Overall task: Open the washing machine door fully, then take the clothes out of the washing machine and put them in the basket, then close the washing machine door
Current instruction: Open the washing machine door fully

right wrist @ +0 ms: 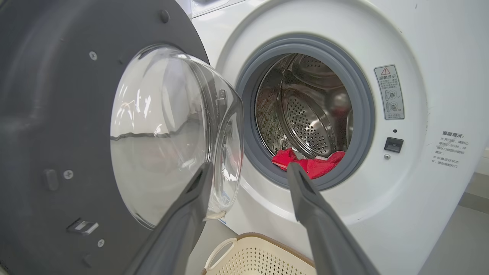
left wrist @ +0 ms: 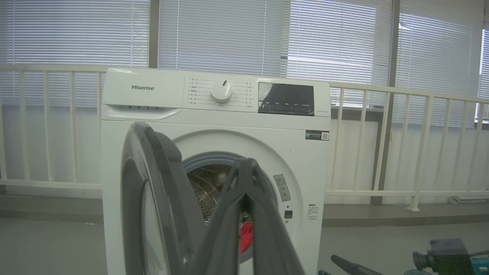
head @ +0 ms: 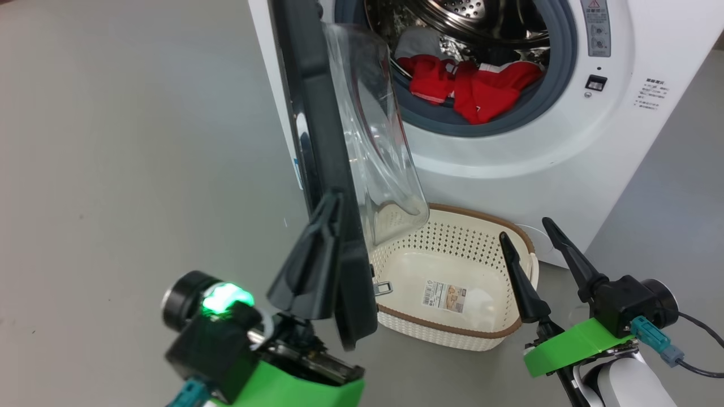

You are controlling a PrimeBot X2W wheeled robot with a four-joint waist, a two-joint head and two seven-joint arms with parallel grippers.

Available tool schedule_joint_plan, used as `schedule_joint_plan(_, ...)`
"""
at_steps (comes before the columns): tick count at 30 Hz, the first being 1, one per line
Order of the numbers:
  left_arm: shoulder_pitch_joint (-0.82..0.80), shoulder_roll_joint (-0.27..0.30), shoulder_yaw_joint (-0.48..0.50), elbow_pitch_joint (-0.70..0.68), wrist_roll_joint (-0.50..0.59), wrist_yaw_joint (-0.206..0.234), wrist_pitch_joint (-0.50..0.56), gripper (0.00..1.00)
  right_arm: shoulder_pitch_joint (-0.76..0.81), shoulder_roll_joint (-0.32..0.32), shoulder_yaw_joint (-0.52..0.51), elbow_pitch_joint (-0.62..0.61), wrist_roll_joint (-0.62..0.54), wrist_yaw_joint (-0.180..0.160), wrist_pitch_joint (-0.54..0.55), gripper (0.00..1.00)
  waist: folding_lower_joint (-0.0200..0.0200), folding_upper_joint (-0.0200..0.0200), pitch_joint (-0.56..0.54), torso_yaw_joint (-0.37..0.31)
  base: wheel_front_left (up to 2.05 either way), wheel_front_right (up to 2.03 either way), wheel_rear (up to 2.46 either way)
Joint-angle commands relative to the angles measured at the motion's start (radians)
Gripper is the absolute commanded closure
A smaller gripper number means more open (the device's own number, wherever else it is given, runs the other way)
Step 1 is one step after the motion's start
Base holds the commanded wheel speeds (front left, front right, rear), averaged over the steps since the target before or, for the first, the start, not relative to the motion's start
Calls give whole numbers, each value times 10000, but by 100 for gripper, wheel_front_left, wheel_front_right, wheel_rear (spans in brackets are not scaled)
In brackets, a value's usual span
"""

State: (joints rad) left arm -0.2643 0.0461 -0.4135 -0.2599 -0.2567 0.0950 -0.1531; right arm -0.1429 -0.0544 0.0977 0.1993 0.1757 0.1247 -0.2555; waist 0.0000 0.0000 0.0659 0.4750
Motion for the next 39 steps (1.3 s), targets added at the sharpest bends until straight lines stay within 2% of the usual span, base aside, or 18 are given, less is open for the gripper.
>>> schedule_joint_plan(1,-501,64,-149,-219,-255,-185,360,100,-205,41,211,-266,35,60,-62,0,0,0,97,-119,0,0,0)
schedule_joint_plan(5,-602,51,-650,183,-1137,-366,733,100,-303,41,254,-234,45,60,-62,0,0,0,192,-245,0,0,0)
schedule_joint_plan(8,-691,46,-923,618,-1765,-341,1036,100,-371,41,273,-223,59,60,-62,0,0,0,255,-325,0,0,0)
schedule_joint_plan(18,-1152,104,-1306,2125,-1730,-16,2115,100,-432,41,340,-209,131,60,-63,0,0,0,367,-502,0,0,0)
schedule_joint_plan(28,-1239,156,-1053,3010,-1705,379,2036,100,-405,41,329,-155,154,60,-63,0,0,0,334,-496,0,0,0)
schedule_joint_plan(39,-960,412,-669,3376,-1868,719,1977,100,-275,41,393,-34,163,60,-63,0,0,0,188,-87,0,0,0)
